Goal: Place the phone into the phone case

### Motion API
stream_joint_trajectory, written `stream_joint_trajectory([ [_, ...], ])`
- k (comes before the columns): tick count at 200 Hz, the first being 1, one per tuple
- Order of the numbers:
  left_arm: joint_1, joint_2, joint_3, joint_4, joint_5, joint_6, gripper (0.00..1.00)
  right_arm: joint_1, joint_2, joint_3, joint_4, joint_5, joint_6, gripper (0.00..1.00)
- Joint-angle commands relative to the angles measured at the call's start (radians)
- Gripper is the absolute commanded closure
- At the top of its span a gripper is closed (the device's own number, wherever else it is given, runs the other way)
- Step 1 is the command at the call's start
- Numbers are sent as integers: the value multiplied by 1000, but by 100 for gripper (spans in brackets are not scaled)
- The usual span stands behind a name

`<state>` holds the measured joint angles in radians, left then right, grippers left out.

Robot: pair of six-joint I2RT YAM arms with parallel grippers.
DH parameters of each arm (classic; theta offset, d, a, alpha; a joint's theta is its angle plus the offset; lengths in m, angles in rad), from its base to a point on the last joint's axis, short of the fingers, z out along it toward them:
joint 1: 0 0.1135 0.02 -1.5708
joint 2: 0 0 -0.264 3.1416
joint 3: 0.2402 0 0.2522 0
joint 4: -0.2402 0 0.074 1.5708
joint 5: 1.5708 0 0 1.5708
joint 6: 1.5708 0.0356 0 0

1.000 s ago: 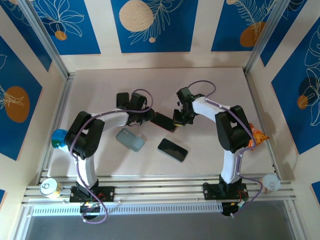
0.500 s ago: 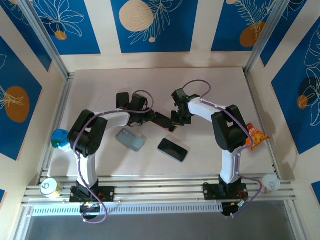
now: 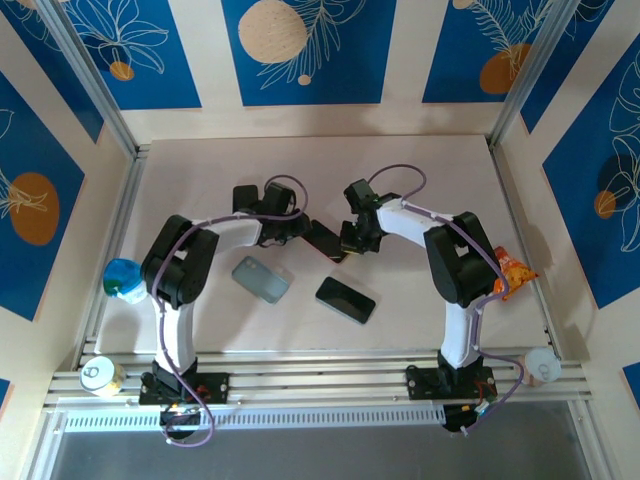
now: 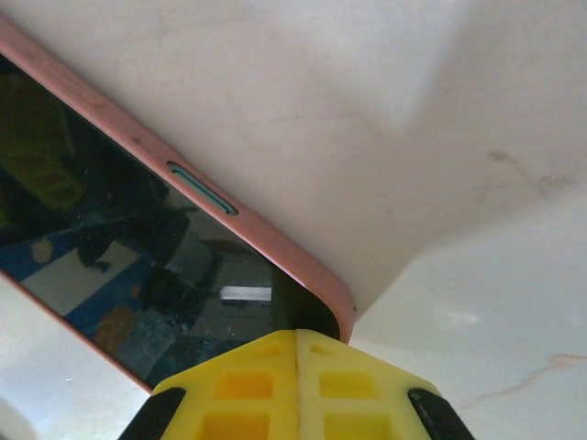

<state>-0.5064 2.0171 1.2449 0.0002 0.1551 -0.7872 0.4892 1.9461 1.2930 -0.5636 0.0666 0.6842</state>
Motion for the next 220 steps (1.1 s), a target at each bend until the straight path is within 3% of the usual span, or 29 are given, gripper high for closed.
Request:
stream_joint_trajectory([
  [1,21,63,54,-69,-10,11,77,61,76,-58,67,-136,100,100],
  [60,85,16,117,-112,-2,52,77,78,68,-49,142,-156,189,100],
  [118,138,-223,-33,-125,21,39,76,108,65,-50,235,-167,293,100],
  [181,143,-426,-216,-170,16,30,75,228,17,55,94,11,49,100],
  [220,144,-460,-273,-166,7,27,75,214,27,42,123,-29,17,100],
])
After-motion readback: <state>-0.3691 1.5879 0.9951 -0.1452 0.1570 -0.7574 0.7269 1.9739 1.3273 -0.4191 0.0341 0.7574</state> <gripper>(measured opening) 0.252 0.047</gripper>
